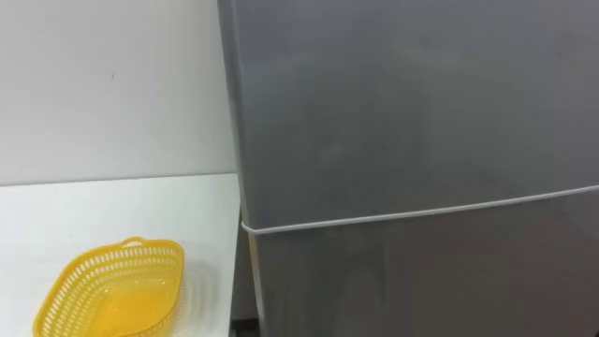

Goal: Retrieve from the upper fridge

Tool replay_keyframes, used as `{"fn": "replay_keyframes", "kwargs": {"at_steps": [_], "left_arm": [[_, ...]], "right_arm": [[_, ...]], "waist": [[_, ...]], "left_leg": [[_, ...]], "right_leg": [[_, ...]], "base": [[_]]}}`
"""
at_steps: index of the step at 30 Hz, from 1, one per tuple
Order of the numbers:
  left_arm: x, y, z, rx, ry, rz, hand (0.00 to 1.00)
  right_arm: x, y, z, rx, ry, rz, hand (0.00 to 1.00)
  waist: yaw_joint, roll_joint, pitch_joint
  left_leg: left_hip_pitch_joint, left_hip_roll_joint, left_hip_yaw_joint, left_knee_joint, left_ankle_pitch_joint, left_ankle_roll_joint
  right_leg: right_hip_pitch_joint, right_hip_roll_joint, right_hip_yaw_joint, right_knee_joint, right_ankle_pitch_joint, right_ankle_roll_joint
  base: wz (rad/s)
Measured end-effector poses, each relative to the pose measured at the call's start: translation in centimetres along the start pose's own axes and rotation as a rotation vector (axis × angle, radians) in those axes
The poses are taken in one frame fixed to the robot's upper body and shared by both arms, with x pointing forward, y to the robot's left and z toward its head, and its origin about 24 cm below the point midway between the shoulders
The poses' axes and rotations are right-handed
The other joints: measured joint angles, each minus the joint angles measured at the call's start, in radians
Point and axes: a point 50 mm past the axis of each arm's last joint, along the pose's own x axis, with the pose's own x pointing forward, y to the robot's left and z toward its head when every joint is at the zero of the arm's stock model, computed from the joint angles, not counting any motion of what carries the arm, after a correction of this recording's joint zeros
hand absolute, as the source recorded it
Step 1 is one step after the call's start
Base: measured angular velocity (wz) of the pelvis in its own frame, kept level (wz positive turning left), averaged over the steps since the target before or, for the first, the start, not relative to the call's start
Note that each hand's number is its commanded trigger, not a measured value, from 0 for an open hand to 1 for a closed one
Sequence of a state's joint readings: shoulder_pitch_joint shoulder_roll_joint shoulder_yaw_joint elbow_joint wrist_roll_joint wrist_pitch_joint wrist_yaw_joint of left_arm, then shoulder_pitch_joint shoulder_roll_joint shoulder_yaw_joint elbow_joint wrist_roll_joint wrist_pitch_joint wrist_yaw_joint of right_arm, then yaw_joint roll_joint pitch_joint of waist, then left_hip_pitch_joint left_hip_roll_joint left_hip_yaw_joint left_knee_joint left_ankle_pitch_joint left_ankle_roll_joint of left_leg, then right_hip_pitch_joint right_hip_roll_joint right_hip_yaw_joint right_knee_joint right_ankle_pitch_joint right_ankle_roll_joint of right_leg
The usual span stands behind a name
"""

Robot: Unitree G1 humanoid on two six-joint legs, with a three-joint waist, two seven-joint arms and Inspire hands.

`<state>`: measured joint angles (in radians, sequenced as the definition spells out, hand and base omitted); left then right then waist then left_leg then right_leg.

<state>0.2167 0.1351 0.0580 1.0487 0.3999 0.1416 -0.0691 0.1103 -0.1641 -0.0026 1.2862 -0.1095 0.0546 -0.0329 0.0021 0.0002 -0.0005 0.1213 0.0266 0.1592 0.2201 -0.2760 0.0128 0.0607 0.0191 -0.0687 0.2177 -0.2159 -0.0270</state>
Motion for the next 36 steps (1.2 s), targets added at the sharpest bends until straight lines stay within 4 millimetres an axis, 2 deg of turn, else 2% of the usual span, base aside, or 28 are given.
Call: {"fn": "replay_keyframes", "kwargs": {"at_steps": [11, 20, 25, 32, 36], "left_arm": [[0.0, -0.4, -1.2, -0.059, 0.056, 0.003, 0.0], [-0.1, -0.4, -1.7, -0.12, 0.072, 0.028, 0.0], [-0.2, -0.6, -2.3, -0.162, 0.088, 0.031, 0.0], [-0.2, -0.3, -2.6, -0.261, 0.097, 0.085, 0.0], [-0.3, 0.3, -2.9, -0.401, 0.109, 0.127, 0.0]], "right_arm": [[-0.2, 0.0, -2.3, -0.011, 0.101, -0.031, 0.0], [-0.2, -0.2, -2.1, 0.001, 0.096, -0.057, 0.0], [-0.2, -0.2, -2.4, -0.005, 0.115, -0.048, 0.0], [-0.3, 0.0, -2.8, -0.004, 0.128, -0.027, 0.0], [-0.3, 0.0, -2.9, -0.004, 0.131, -0.026, 0.0]], "waist": [[-0.001, -0.01, 0.0048], [0.0, -0.018, 0.0058], [0.002, -0.015, 0.0055], [0.003, -0.011, 0.0043], [0.003, -0.013, 0.0033]], "left_leg": [[0.021, -0.002, -0.011, -0.002, 0.0, 0.0], [0.023, -0.002, -0.01, 0.0, 0.0, 0.0], [0.039, -0.004, -0.016, 0.0, 0.0, 0.0], [0.041, -0.006, -0.03, -0.001, 0.0, 0.0], [0.04, -0.006, -0.036, 0.0, 0.0, 0.0]], "right_leg": [[0.026, -0.003, 0.002, -0.013, -0.001, 0.002], [0.027, -0.008, -0.005, -0.007, -0.001, 0.002], [0.05, -0.011, -0.017, -0.016, -0.002, 0.003], [0.06, -0.014, -0.031, -0.024, -0.002, 0.004], [0.061, -0.015, -0.041, -0.024, -0.002, 0.004]], "base": [[0.01], [0.0], [0.03], [0.05], [0.04]]}}
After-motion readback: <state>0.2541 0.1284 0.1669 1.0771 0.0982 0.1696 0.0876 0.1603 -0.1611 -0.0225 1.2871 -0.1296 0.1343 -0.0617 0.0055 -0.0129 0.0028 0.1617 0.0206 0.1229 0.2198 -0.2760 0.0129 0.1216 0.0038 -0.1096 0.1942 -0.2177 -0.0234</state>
